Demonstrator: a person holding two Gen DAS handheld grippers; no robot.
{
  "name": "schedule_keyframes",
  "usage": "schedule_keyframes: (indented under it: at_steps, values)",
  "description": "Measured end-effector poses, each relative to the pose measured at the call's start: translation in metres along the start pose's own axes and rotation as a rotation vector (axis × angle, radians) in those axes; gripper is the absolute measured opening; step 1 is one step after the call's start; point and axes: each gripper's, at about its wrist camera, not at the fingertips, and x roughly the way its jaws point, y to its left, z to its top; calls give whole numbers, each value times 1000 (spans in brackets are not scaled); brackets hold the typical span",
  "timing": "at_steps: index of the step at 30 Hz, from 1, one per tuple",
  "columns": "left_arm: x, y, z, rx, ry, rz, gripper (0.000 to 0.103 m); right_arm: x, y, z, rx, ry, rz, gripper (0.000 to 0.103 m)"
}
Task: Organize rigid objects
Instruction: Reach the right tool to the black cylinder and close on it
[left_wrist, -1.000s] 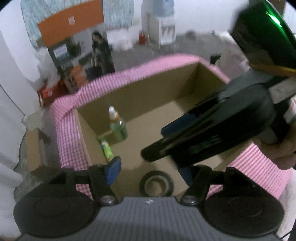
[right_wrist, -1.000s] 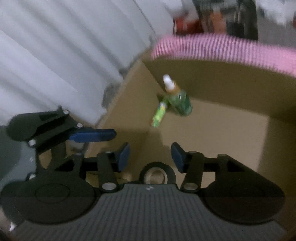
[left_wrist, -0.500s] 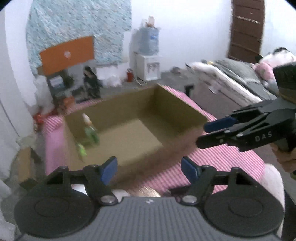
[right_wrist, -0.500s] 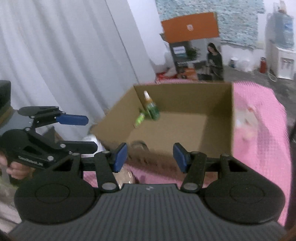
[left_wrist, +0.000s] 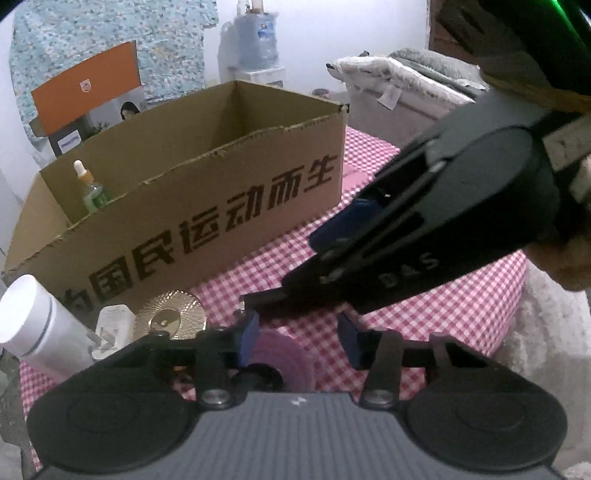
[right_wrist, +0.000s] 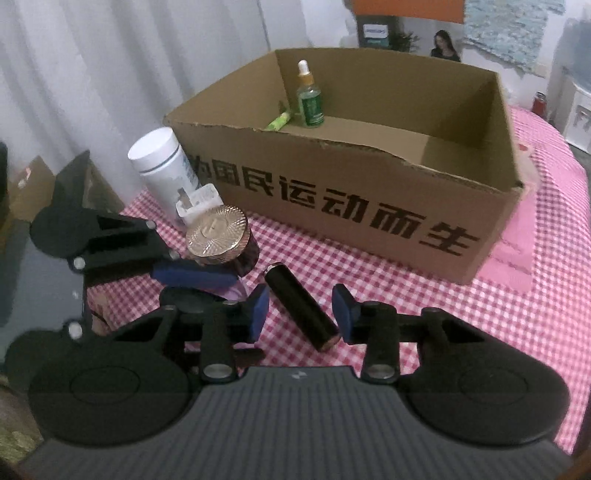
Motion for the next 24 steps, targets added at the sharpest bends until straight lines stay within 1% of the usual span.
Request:
schedule_keyframes:
  at_steps: [3,8,10,11,13,15,19,21,24]
  values:
    - [9,3,0,-16,26,-7,40,12,1,8,-29,35,12,34]
    - [15,5,0,-21,27,-16,39,31,3,14,-54,97,39,31]
    - [17,7,0,-24,28,-20,39,38,2,15,-48,122,38,26]
    - [15,7,2,-26,28,-21,39,42,1,15,-42,135,37,26]
    - [16,6,3,-27,27,-28,39,43,-3,15,-15,144,47,24]
    - [17,5,6,-27,28,-36,39,42,-6,14,16,148,39,22]
    - [19,2,10,-27,39,-70,41,36,-21,7,133,152,34,21]
    - [20,-1,12,-25,45,-91,48,32,-30,1,205,150,40,21]
    - [24,-6,15,-19,57,-123,53,29,-40,-9,302,142,64,21]
